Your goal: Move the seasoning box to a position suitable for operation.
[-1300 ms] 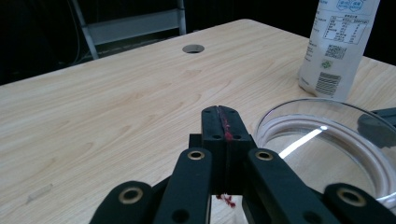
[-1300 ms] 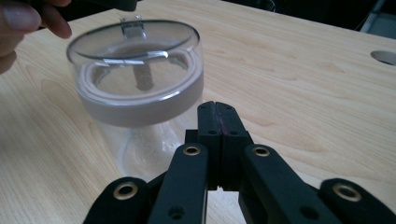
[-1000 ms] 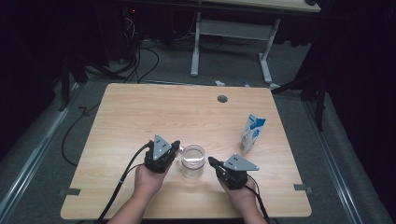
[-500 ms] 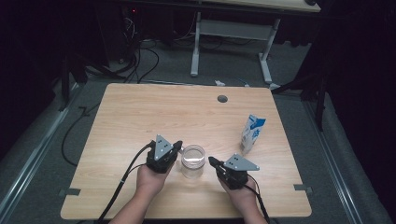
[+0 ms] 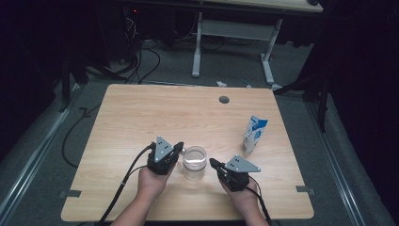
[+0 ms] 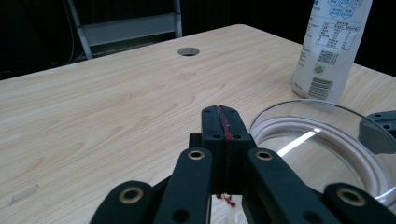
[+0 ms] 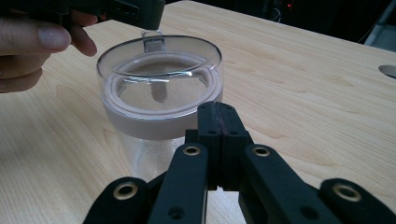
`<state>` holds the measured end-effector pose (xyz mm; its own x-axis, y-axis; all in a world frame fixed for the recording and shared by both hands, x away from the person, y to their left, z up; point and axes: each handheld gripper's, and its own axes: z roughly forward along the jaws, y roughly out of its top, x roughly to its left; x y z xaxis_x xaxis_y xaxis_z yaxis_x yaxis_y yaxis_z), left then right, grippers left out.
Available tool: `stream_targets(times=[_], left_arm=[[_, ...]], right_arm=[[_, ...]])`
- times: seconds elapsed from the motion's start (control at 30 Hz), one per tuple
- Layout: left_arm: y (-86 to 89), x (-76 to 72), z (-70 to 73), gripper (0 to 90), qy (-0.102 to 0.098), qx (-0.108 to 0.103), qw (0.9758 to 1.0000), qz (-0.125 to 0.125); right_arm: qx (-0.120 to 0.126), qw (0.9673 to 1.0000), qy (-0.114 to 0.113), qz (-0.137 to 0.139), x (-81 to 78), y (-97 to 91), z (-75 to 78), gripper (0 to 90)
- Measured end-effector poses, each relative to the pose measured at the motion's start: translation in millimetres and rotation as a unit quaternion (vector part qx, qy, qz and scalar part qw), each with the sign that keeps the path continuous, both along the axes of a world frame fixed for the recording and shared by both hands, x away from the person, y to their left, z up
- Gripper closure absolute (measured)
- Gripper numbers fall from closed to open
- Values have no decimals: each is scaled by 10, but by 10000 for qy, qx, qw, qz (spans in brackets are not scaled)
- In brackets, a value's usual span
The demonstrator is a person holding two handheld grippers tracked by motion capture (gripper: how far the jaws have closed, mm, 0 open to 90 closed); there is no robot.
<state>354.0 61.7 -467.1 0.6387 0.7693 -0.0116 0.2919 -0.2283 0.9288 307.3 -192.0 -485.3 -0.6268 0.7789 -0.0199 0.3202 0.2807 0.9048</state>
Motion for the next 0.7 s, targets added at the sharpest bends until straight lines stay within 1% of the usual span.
stream_targets(times=[0.63,0.7], left_arm=[[-3,14,-12,900,11,-2,10000,8],[-2,14,-12,900,5,4,10000,3]], right_arm=[[13,10000,16,23,-2,6,4,900],[15,10000,-14,34,-4,15,9,900]])
